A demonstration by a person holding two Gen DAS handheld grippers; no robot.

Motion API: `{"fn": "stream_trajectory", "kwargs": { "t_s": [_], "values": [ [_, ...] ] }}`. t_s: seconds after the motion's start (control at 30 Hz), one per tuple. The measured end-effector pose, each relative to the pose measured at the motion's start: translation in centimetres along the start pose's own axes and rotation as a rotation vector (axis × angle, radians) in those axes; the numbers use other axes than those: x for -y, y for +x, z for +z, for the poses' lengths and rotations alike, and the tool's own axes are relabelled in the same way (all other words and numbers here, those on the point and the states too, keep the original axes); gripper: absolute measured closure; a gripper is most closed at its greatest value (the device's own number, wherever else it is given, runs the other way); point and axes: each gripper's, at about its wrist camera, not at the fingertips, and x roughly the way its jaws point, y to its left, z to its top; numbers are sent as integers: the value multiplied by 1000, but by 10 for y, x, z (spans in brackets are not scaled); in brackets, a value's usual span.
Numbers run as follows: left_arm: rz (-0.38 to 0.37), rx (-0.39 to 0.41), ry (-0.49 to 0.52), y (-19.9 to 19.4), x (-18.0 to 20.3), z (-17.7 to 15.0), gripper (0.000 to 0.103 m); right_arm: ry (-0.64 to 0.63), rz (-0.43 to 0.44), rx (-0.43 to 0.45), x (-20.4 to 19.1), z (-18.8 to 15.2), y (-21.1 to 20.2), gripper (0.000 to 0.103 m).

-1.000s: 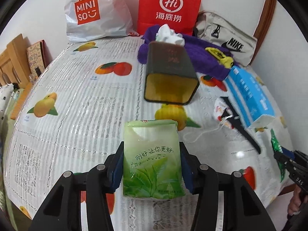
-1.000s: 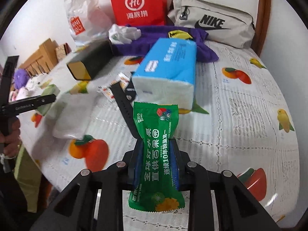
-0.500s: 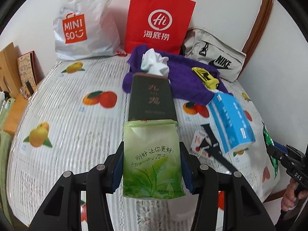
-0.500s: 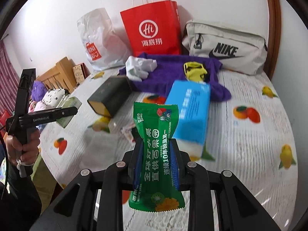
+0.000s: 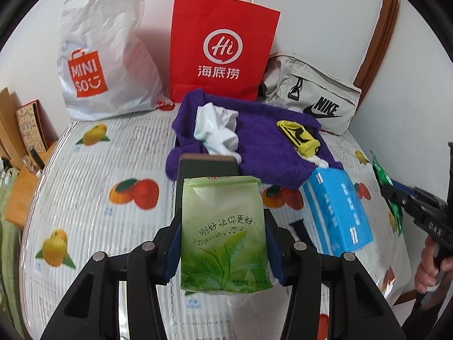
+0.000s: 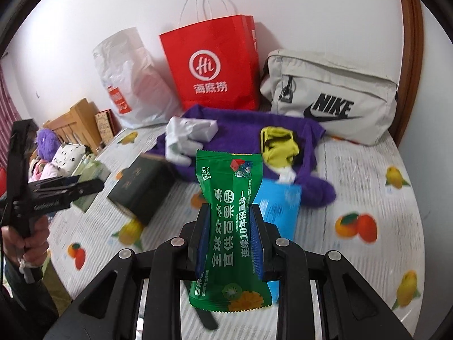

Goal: Organize soft objects
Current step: 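Lower the tea pouch with the left tool and snack packet with the right tool onto the towel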

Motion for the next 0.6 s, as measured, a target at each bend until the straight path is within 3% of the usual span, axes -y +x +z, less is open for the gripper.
{"fn": "stream_trajectory", "kwargs": {
  "t_s": [0.33, 0.6],
  "values": [
    [8, -5, -7, 28, 2, 40, 54, 20, -60, 3, 31, 54, 61, 76],
    [5, -37, -18, 60, 0, 63, 54, 32, -84, -74, 54, 73, 125, 76]
  ]
}}
